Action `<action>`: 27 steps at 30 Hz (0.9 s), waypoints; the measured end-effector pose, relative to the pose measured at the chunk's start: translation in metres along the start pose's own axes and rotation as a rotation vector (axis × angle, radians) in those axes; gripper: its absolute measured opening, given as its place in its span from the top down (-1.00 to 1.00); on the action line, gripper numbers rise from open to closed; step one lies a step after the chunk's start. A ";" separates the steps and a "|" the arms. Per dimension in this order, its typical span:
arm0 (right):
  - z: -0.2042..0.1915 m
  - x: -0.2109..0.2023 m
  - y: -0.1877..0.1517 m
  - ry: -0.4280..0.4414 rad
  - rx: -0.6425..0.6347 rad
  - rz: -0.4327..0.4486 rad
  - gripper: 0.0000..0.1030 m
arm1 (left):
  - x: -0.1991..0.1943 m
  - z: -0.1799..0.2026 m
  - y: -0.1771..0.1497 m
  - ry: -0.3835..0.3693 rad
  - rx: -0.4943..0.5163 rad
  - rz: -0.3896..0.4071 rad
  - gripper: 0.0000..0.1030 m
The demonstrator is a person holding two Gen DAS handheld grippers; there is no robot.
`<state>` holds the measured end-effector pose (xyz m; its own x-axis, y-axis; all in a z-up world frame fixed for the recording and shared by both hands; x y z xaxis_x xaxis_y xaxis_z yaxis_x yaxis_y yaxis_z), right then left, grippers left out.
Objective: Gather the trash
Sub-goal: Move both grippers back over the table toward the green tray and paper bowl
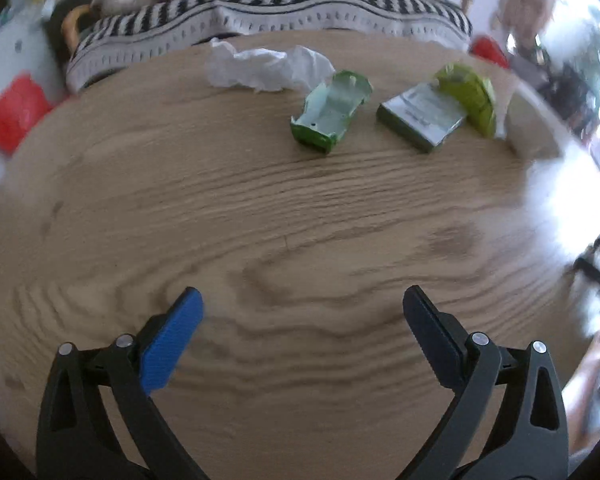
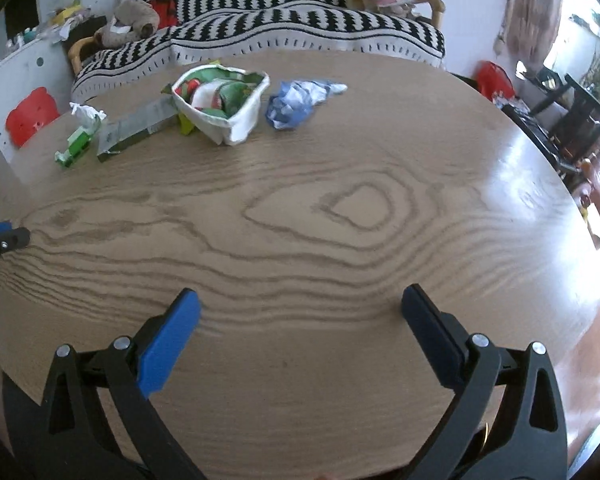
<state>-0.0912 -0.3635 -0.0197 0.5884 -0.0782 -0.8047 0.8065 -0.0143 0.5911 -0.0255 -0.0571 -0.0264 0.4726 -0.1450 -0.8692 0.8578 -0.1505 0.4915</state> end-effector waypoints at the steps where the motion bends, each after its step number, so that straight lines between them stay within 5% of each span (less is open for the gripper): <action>1: -0.002 0.003 0.003 0.004 -0.004 0.003 -0.90 | 0.003 0.000 0.004 -0.017 0.020 0.016 -0.88; 15: -0.023 0.024 0.035 0.041 -0.060 0.010 -0.84 | 0.038 -0.006 0.060 -0.059 0.095 0.018 -0.89; 27: -0.042 0.007 0.096 0.058 -0.127 0.174 -0.53 | 0.062 0.007 0.097 -0.083 0.144 0.012 -0.89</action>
<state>-0.0075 -0.3235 0.0287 0.7186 -0.0114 -0.6954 0.6913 0.1205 0.7124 0.0858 -0.0875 -0.0322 0.4595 -0.2270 -0.8587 0.8114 -0.2859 0.5097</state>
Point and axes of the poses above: each gripper's, at about its wrist camera, not at the fingertips, and x roughly the way its jaws point, z to its right, y to its top, the point moved 1 cm from there along x, roughly the way its jaws point, and after that the axes turned 5 degrees about -y, right-handed, at the moved point
